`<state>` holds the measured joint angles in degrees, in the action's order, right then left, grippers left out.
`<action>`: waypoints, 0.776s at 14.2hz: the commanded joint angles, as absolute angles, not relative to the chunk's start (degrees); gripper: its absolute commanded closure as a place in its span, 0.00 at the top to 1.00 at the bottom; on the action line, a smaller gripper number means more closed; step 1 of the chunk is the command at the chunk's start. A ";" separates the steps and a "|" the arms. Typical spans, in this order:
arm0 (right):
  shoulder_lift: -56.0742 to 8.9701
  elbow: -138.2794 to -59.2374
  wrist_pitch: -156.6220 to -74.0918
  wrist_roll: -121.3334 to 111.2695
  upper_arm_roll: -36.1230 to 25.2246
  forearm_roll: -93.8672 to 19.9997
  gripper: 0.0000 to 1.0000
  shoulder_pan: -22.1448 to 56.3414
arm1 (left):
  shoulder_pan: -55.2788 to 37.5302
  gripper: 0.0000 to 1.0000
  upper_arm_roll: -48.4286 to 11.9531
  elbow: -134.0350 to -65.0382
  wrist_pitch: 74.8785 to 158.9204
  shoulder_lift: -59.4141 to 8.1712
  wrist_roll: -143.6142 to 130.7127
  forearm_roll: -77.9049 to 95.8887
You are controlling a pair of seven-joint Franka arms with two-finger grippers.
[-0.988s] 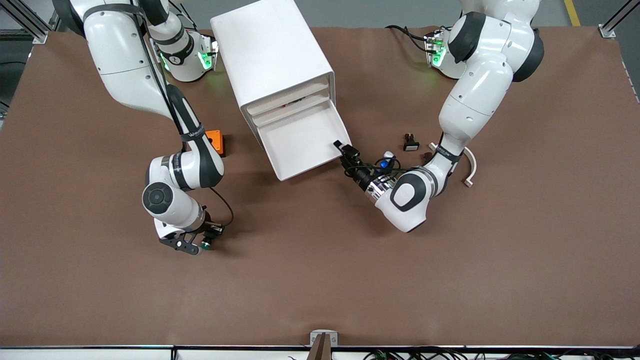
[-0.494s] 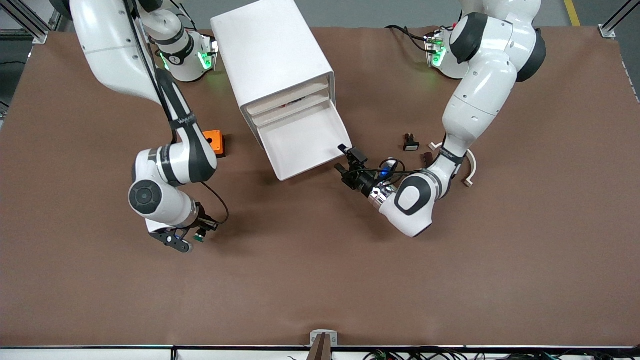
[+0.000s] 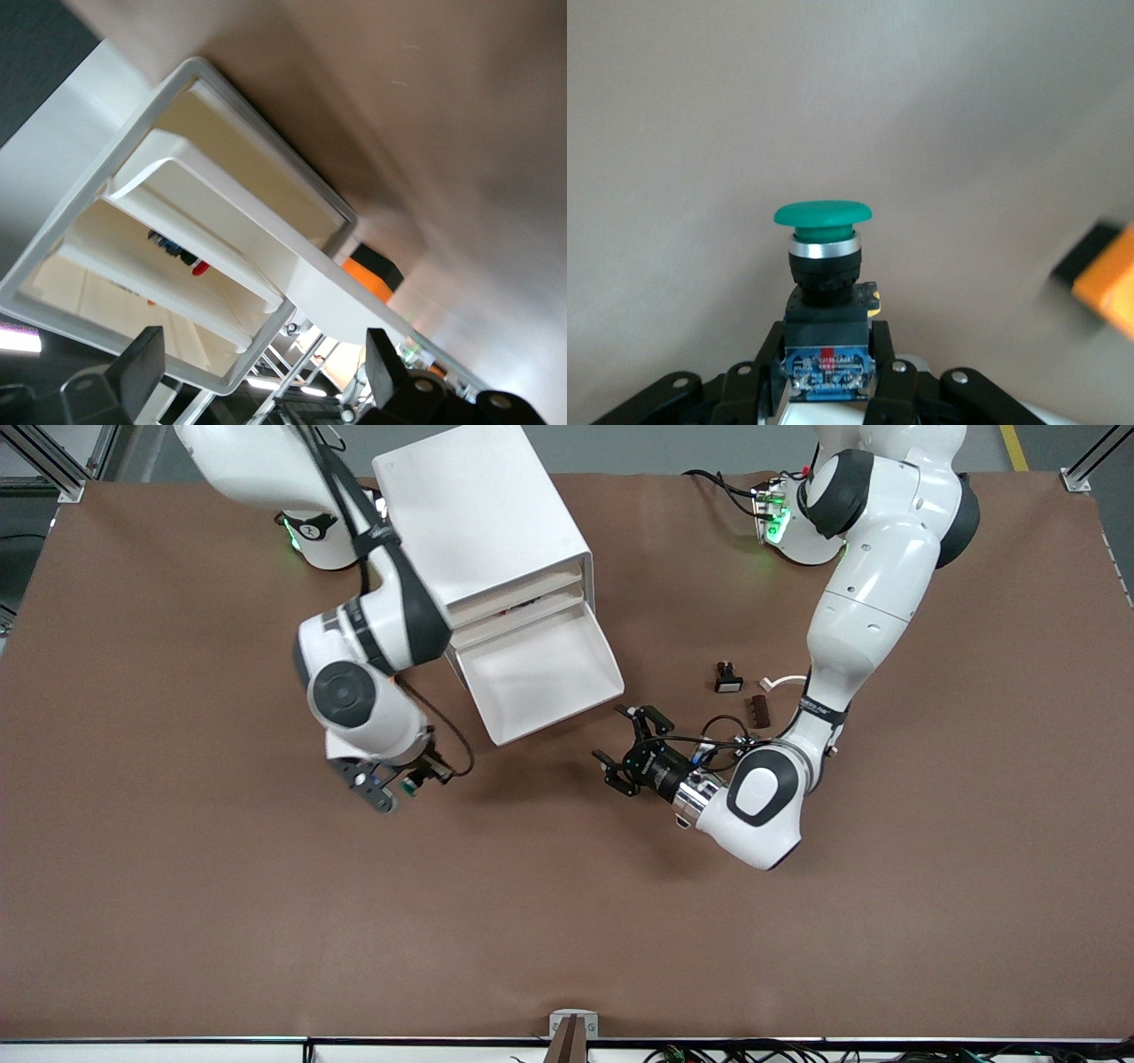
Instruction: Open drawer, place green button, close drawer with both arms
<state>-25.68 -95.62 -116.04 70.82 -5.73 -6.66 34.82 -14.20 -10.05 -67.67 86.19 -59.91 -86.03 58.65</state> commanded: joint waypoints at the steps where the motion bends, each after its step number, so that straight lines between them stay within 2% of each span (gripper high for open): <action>1: -23.11 -97.47 -115.84 80.38 -6.24 -7.73 0.00 39.88 | -15.90 0.99 -6.43 -66.80 87.27 -56.96 -76.67 57.67; 7: -23.64 -97.73 -119.00 93.41 -6.33 -12.48 0.00 48.67 | -18.10 0.99 -4.92 -66.88 99.12 -50.11 -64.00 42.75; 11: -23.99 -103.52 -127.68 97.29 -6.33 -12.48 0.00 53.08 | -21.61 0.99 -5.18 -67.32 108.25 -47.82 -62.23 27.38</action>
